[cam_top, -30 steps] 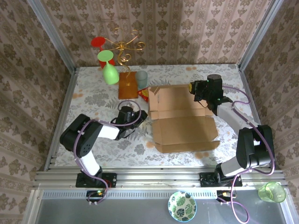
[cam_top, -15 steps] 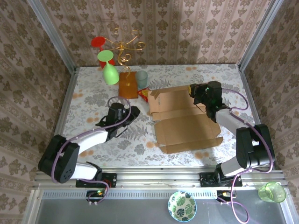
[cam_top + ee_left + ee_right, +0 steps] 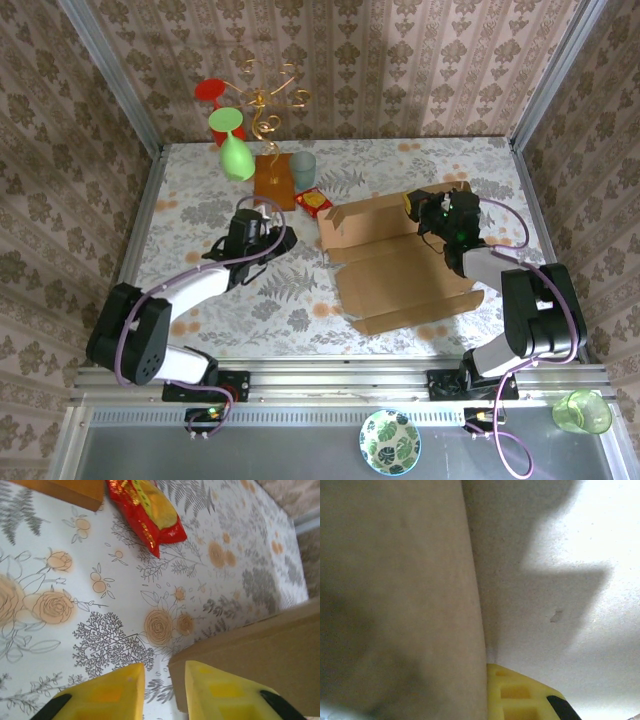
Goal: Fold the paper box
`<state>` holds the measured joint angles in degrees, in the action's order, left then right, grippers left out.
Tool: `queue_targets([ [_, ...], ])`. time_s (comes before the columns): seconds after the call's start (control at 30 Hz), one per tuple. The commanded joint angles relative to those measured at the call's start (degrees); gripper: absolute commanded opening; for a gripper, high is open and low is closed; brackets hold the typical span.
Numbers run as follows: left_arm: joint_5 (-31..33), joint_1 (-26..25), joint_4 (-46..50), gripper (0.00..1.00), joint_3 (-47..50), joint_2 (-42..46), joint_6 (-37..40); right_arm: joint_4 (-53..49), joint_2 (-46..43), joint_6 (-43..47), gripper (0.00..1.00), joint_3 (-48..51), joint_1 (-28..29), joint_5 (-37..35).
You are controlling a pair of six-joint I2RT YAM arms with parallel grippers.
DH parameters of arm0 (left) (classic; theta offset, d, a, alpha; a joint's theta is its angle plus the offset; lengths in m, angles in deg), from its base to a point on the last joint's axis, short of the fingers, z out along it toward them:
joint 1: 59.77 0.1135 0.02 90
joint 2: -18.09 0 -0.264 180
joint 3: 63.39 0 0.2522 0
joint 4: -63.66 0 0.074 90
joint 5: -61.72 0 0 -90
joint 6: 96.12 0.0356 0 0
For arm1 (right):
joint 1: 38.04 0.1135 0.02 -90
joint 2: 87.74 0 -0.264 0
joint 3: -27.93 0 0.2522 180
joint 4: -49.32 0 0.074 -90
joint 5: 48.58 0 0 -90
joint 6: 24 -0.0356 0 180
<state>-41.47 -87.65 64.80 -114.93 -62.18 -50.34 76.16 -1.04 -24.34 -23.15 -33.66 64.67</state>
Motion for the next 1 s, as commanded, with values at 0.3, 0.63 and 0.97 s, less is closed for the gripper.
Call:
queue_targets([
  [0.3,-15.95,-0.86,-22.98,0.34,3.77,-7.05,30.64,0.31,2.82,4.22,0.0,-2.03,-1.83,5.23],
  [0.63,-19.17,-2.27,-35.4,0.38,4.83,-12.46,35.35,0.49,4.01,3.65,0.0,-3.69,-1.83,6.14],
  [0.97,-20.9,-3.59,-36.77,0.39,0.51,-17.42,36.03,5.74,7.16,3.85,0.0,-2.93,-1.83,8.81],
])
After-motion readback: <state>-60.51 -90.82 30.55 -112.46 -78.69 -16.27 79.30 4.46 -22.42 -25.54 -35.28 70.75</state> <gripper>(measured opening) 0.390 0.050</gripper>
